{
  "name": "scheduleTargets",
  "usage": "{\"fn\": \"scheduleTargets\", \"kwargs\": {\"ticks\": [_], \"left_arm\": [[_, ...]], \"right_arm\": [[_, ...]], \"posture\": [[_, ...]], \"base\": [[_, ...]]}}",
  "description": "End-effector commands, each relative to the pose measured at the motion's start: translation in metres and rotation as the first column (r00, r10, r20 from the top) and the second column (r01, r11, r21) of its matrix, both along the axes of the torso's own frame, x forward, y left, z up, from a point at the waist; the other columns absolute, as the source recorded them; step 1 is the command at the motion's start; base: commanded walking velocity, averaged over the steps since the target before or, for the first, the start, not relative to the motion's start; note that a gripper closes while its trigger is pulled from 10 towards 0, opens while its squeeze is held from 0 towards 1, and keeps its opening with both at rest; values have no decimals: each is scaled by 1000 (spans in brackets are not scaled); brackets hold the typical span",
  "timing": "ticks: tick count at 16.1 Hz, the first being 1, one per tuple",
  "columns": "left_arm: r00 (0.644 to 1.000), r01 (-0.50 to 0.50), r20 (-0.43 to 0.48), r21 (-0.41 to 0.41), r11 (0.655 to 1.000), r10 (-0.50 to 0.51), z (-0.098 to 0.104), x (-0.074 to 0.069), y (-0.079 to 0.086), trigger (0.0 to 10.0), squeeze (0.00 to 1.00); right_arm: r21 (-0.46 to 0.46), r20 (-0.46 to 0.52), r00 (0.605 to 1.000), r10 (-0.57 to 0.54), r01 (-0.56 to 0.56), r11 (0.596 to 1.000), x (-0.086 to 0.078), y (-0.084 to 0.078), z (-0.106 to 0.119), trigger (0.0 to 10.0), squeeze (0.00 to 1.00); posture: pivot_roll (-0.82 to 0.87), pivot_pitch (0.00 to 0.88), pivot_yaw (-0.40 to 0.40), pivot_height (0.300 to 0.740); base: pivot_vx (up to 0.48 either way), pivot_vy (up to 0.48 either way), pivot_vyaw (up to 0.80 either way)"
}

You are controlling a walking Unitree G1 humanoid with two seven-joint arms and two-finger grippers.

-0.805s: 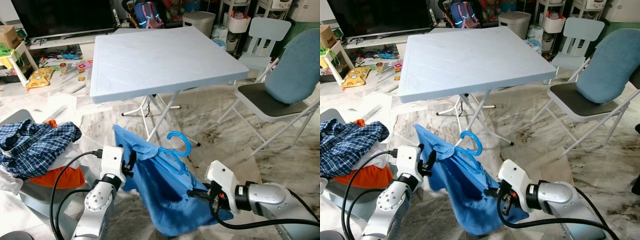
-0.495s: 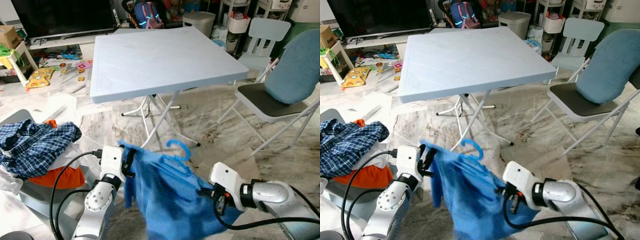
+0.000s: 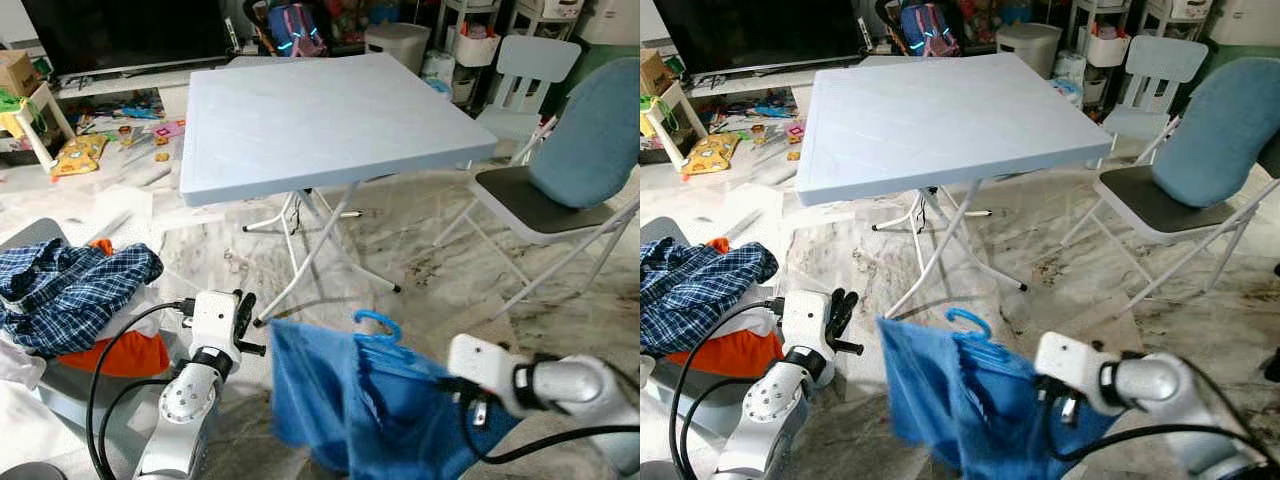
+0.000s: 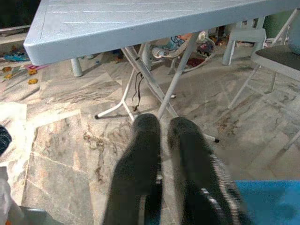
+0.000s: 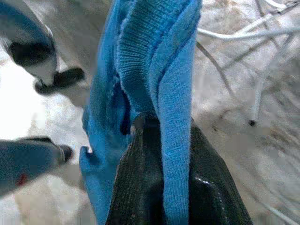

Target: Hang hanger

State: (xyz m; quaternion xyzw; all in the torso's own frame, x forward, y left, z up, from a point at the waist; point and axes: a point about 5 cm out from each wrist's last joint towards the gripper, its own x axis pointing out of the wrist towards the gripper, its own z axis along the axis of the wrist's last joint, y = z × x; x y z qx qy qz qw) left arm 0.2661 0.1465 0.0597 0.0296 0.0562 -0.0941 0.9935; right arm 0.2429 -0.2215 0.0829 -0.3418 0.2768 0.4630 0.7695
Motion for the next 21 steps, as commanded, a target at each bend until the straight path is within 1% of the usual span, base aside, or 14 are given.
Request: {"fn": "scheduleTargets", "kwargs": {"ticks": [1,2,3,4,5,6,9,13,15,17,18,19,20,21], "left_arm": [[1000,1,11,29,1000,-1,4,2,0,0,0],[999,48,7,14,999,-49,4,1,-12,1294,0],[995,104,7,-31,994,-104,4,-2,-24,10000,0],[985,170,18,-68,983,-169,6,-5,-37,10000,0],[980,197,23,-74,978,-196,7,-6,-41,10000,0],[970,236,66,-54,970,-233,13,-5,-52,10000,1000],[974,189,120,21,982,-190,22,8,-49,10000,1000],[985,98,136,82,992,-109,24,19,-32,10000,1000],[987,84,129,99,992,-97,21,21,-31,10000,1000],[989,81,116,108,991,-93,17,20,-33,10000,1000],[989,86,110,104,991,-97,15,20,-34,2471,1000],[985,129,100,87,988,-138,14,18,-40,3843,0],[983,145,97,89,985,-153,13,17,-42,3843,0],[973,209,104,9,978,-208,14,12,-52,10000,1000]], "right_arm": [[2,49,999,-24,24,1000,9,-3,9,10000,0],[86,60,997,-49,43,995,14,6,15,10000,0],[191,66,994,-83,69,979,19,19,22,10000,0],[287,60,991,-123,101,953,24,30,28,10000,0],[319,55,989,-135,111,941,25,34,30,10000,0],[432,-1,980,-200,181,883,28,51,33,10000,0],[503,-103,984,-148,180,845,14,69,38,10000,0],[515,-234,956,-177,276,812,4,63,44,10000,0],[537,-263,953,-150,273,798,-2,66,51,10000,0],[532,-262,955,-141,264,805,-5,67,52,10000,0],[535,-270,953,-135,265,802,-6,69,54,10000,0],[543,-257,955,-146,268,796,-3,71,57,10000,0],[543,-255,954,-160,278,792,-2,72,58,10000,0],[553,-225,955,-192,288,782,6,75,61,10000,0]], "posture": [[-80,0,13,740],[-83,0,14,740],[-83,0,12,740],[-83,0,11,740],[-83,0,11,740],[-81,0,8,740],[-84,0,9,740],[-101,0,16,740],[-107,0,19,740],[-108,0,21,740],[-108,0,20,740],[-108,0,21,740],[-108,0,21,740],[-104,0,21,740]], "base": [[0,0,0],[0,0,0],[0,0,0],[0,0,0],[0,0,0],[0,0,0],[0,0,0],[0,0,0],[0,0,0],[0,0,0],[0,0,0],[0,0,0],[0,0,0],[0,0,0]]}}
